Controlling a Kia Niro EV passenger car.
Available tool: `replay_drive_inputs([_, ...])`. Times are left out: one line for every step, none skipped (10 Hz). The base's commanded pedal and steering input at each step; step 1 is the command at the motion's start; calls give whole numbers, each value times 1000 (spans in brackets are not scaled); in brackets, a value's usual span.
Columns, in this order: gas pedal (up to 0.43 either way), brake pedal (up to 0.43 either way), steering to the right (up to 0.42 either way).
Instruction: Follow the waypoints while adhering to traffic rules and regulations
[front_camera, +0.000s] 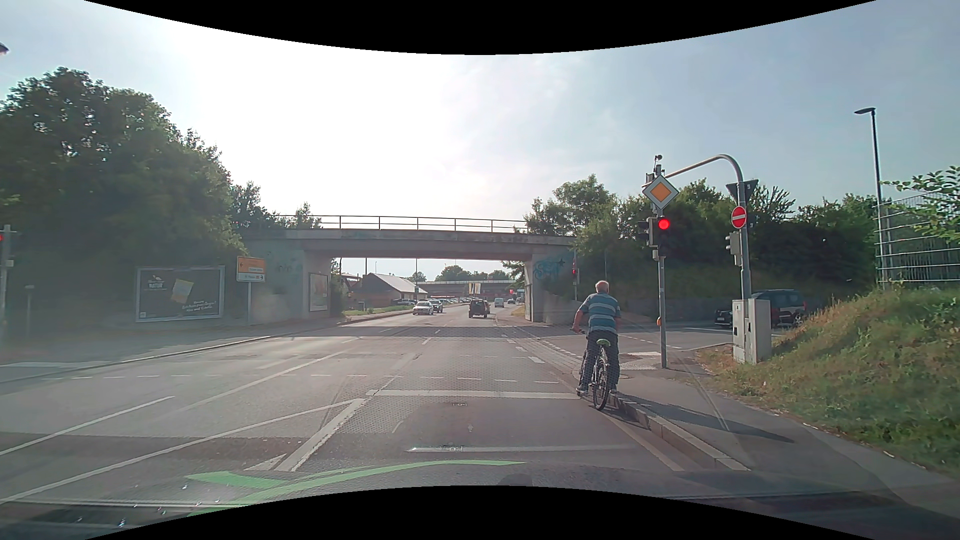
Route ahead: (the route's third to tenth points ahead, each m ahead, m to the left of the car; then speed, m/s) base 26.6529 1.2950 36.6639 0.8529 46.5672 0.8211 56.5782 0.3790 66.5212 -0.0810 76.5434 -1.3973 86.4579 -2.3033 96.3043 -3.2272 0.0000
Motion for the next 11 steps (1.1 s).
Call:
replay_drive_inputs([0,305,2])
replay_drive_inputs([0,305,2])
replay_drive_inputs([0,305,2])
replay_drive_inputs([0,305,2])
replay_drive_inputs([0,305,2])
replay_drive_inputs([0,305,2])
replay_drive_inputs([0,305,2])
replay_drive_inputs([0,305,2])
replay_drive_inputs([0,305,2])
replay_drive_inputs([0,305,2])
replay_drive_inputs([0,305,1])
